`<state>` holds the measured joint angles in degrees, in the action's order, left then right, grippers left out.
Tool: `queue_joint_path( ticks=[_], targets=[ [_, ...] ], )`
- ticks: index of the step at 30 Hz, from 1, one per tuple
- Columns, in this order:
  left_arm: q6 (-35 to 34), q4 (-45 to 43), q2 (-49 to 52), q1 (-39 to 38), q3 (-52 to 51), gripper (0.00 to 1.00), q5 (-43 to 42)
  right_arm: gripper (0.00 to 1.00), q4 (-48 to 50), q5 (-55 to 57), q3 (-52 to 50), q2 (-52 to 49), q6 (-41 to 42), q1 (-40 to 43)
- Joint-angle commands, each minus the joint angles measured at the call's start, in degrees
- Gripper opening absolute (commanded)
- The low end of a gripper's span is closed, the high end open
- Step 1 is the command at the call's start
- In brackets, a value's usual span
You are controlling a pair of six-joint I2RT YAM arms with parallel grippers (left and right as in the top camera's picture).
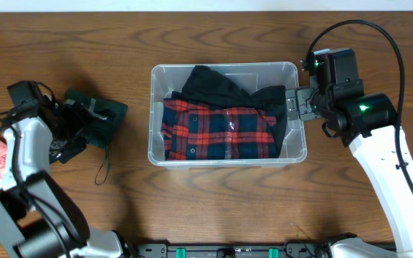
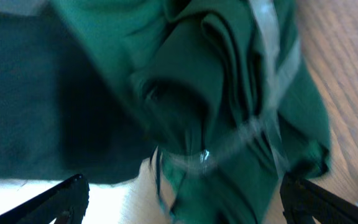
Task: Pack container
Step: 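Grasp the dark green folded shirt with the left gripper, then place the green shirt into the bin's right side with the left gripper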
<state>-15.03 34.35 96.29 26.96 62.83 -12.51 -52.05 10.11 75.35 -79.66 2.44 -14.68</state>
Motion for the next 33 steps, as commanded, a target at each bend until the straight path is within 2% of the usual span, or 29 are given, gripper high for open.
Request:
queue_joint_path(
  ticks=[1,6,8,9,10,12,14,15,21,26,30,33],
  targets=[
    [-0.7,-2.1,4.2,0.1,1.0,0.98,-3.1,0.99,0.0,-0.1,-0.2,0.2,0.9,0.3],
    [-0.7,-7.6,9.6,0.1,1.0,1.0,-10.0,0.99,-0.1,0.0,-0.2,0.2,0.9,0.2],
    [-0.7,-8.6,10.5,0.1,1.0,0.89,-12.1,0.99,-0.2,0.0,-0.2,0.2,0.9,0.2],
    [-0.7,-8.8,10.5,0.1,1.0,0.77,-12.4,0.99,-0.1,0.1,-0.2,0.2,0.9,0.3],
    [-0.7,-8.8,10.4,0.1,1.0,0.6,-12.4,0.99,-0.1,0.4,-0.2,0.2,0.9,0.3],
    [0.0,-8.7,9.9,0.1,1.0,0.32,-12.4,0.99,0.1,0.6,-0.1,0.4,0.9,0.4],
    [1.3,-7.8,8.7,0.1,1.0,0.11,-12.6,0.99,0.7,0.6,-0.1,0.9,0.9,0.8],
    [2.0,-7.5,7.9,0.1,1.0,0.06,-12.6,0.99,0.9,0.6,-0.1,1.3,1.0,1.1],
    [3.0,-6.1,-2.1,0.1,1.0,0.06,-14.8,0.99,2.3,0.6,-0.1,5.2,1.0,5.0],
    [2.9,-6.3,-15.9,-2.1,1.0,0.06,-17.7,0.99,1.6,3.9,-0.1,9.2,6.8,12.3],
    [2.9,-6.4,-25.8,-8.7,1.0,0.06,-19.1,0.99,0.3,3.8,-0.1,10.7,10.8,20.0],
    [3.0,-6.6,-30.9,-18.6,1.0,0.06,-19.1,0.99,-1.4,3.8,-0.1,10.6,13.1,24.4]
  ],
)
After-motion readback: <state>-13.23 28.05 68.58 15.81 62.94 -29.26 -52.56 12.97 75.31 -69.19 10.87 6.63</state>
